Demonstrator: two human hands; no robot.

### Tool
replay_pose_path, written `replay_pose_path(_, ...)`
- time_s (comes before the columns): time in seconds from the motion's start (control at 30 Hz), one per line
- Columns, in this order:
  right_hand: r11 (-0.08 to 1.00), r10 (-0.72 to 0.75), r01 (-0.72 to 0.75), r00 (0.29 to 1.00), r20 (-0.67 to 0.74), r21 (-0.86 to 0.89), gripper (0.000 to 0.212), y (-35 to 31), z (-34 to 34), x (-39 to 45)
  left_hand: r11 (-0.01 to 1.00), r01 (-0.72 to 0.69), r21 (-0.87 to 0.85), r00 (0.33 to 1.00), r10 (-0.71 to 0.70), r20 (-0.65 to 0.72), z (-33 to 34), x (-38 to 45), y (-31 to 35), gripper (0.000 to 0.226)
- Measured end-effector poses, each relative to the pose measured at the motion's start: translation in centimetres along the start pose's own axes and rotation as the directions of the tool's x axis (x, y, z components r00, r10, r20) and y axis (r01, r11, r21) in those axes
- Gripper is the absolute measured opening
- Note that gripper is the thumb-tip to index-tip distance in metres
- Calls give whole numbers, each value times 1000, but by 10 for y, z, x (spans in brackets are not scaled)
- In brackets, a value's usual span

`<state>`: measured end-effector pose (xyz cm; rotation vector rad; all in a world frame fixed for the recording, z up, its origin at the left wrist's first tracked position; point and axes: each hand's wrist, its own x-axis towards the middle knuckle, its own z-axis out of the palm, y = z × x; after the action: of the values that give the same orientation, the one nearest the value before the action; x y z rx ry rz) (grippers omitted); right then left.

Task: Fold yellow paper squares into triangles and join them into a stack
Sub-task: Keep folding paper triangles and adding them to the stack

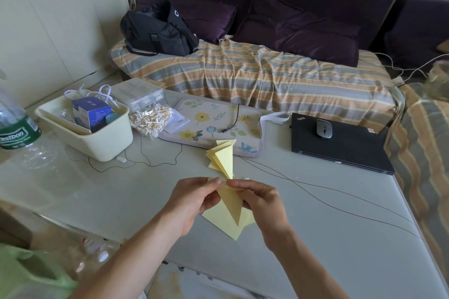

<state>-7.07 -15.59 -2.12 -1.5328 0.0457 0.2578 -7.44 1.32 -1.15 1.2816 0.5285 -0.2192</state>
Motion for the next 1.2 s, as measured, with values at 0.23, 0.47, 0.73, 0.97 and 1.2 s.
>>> replay_pose_path(0.23,989,134,-136,991,26,56,30,-1,0,2,977,-130,171,991,134,-11,1,-3,-1,8)
replay_pose_path(0.47,989,130,-129,992,8,-73,18,8,3,1,972,-147,184,989,147,10,4,-4,0,17)
replay_pose_path(0.73,990,138,-138,990,-24,-7,16,8,0,5,934,-87,347,991,46,126,5,-6,-7,9)
replay_pose_path(0.97,988,144,-143,990,12,-53,19,9,0,3,883,-160,442,985,112,134,3,-4,-7,10)
replay_pose_path(1.2,986,146,-144,989,14,-89,20,10,0,4,882,-197,429,979,154,133,6,-2,-9,14)
